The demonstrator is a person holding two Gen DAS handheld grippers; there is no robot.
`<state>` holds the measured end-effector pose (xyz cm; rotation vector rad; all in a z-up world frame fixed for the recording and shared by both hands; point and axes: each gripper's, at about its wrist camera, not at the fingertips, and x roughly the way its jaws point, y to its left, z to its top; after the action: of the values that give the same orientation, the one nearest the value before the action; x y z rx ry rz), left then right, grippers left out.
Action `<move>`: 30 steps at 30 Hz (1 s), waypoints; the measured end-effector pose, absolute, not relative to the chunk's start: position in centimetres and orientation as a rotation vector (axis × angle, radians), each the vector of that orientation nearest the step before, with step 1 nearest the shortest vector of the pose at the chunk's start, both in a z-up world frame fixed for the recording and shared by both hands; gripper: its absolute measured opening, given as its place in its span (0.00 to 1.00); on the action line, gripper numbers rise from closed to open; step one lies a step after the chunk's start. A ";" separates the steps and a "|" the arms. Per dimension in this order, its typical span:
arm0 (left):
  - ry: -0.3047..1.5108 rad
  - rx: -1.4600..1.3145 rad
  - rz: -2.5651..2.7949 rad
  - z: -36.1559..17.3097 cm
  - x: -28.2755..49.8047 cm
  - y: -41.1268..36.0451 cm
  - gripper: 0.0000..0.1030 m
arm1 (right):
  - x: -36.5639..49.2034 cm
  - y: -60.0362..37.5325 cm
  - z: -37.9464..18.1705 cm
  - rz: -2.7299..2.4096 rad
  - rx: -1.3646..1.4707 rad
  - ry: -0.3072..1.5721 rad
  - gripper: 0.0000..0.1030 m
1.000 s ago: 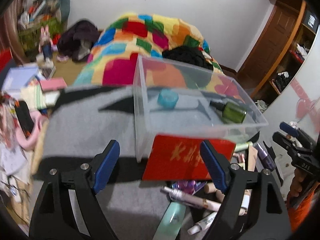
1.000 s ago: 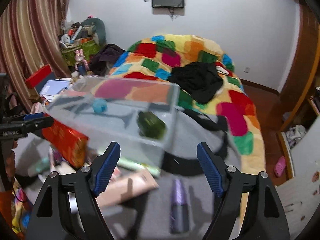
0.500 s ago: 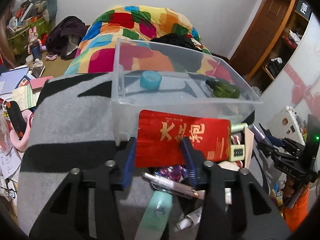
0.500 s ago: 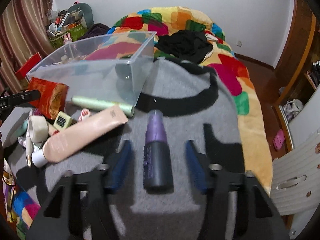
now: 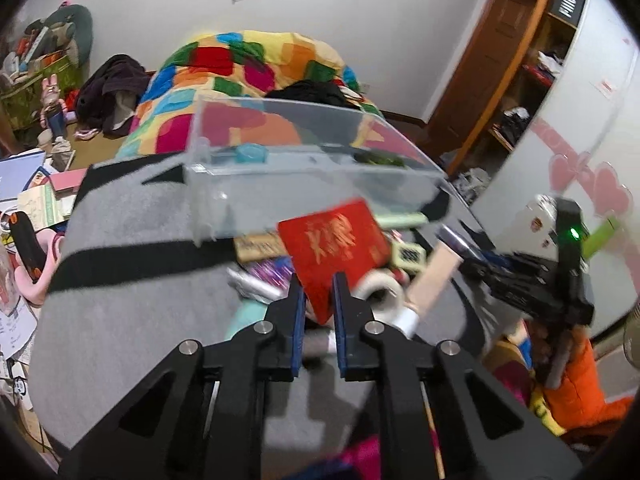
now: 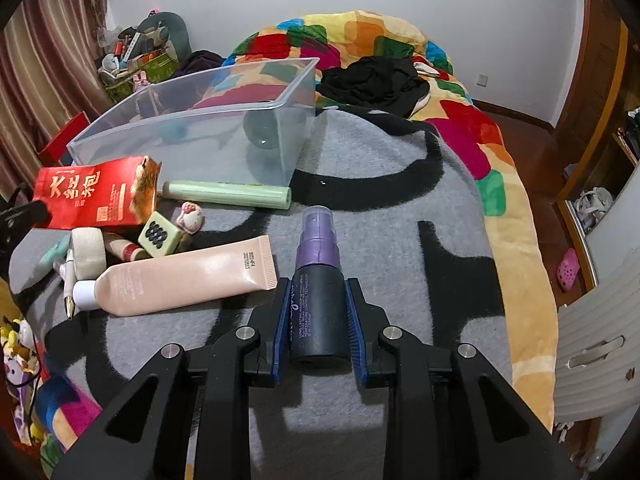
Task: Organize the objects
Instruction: 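Grasp the purple-capped bottle with the right tool while the left tool reaches the red box, then grasp the red box with the left tool and lift it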
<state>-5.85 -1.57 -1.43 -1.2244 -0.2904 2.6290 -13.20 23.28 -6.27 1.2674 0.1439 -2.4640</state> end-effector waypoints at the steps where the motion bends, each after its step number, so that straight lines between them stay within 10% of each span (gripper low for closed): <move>1: -0.272 -1.227 2.615 -1.5 -5.2 -1.0 0.12 | -13.0 23.2 -6.2 -2.459 1.264 0.145 0.23; 11: -0.105 -1.282 2.698 -0.7 -2.9 -0.4 0.16 | -12.6 23.6 -5.1 -2.469 1.225 0.116 0.23; 16: -0.041 -1.191 2.725 1.5 -5.7 -0.7 0.62 | -12.4 23.7 -4.8 -2.460 1.209 0.105 0.23; 30: 0.054 -1.443 2.408 -4.1 -14.7 1.0 0.63 | -12.9 24.1 -4.8 -2.420 1.209 0.058 0.23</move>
<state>-14.67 1.03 -4.08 -1.4435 0.0545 2.4079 -12.92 24.13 -4.83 1.2094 0.0581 -2.4201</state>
